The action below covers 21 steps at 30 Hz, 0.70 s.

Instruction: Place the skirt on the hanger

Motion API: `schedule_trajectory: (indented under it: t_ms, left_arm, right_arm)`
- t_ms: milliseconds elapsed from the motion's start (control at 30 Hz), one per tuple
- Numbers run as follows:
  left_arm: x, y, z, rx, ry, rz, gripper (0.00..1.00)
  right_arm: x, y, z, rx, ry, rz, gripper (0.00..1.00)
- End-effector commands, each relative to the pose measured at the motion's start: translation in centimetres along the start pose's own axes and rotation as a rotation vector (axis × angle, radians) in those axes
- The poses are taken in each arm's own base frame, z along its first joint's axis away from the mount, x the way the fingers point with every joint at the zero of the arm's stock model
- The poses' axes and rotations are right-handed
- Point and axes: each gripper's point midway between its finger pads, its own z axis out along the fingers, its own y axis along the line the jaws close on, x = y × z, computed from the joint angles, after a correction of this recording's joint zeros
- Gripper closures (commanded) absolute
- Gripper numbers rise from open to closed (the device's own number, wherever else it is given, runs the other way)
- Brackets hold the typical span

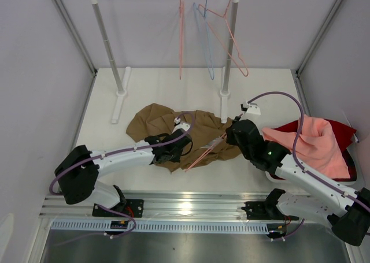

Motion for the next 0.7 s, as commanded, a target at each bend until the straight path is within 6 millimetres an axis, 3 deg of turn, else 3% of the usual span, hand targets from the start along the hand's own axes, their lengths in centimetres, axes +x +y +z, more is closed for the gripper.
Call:
schedule_trajectory:
  t_ms: [0, 33, 133, 167, 267, 333, 667]
  left_arm:
    - [-2.1, 0.4, -0.8, -0.035, -0.054, 0.014, 0.86]
    - [-2.3, 0.3, -0.8, -0.035, -0.057, 0.014, 0.91]
    - [-2.3, -0.3, -1.2, 0.007, -0.051, 0.022, 0.86]
    - [-2.3, -0.6, -1.5, 0.028, -0.055, 0.024, 0.74]
    - [-2.3, -1.4, -2.3, 0.091, -0.075, 0.025, 0.53]
    - [-1.8, -1.9, -2.6, 0.113, -0.076, 0.044, 0.46]
    - [-1.1, -3.8, -1.6, 0.089, -0.056, 0.11, 0.45]
  right_arm:
    - [-0.1, -0.6, 0.1, 0.02, -0.009, 0.01, 1.0]
    - [0.0, -0.6, 0.1, 0.022, -0.007, 0.009, 1.0]
    - [0.0, -0.6, 0.2, 0.022, -0.006, 0.008, 1.0]
    - [0.0, -0.5, 0.2, 0.02, -0.006, 0.009, 1.0]
    - [-0.1, -0.7, 0.1, 0.022, -0.008, 0.009, 1.0]
    - [-0.2, -0.7, 0.0, 0.022, -0.01, 0.01, 1.0]
    - [-0.2, -0.9, -0.1, 0.023, -0.011, 0.011, 1.0]
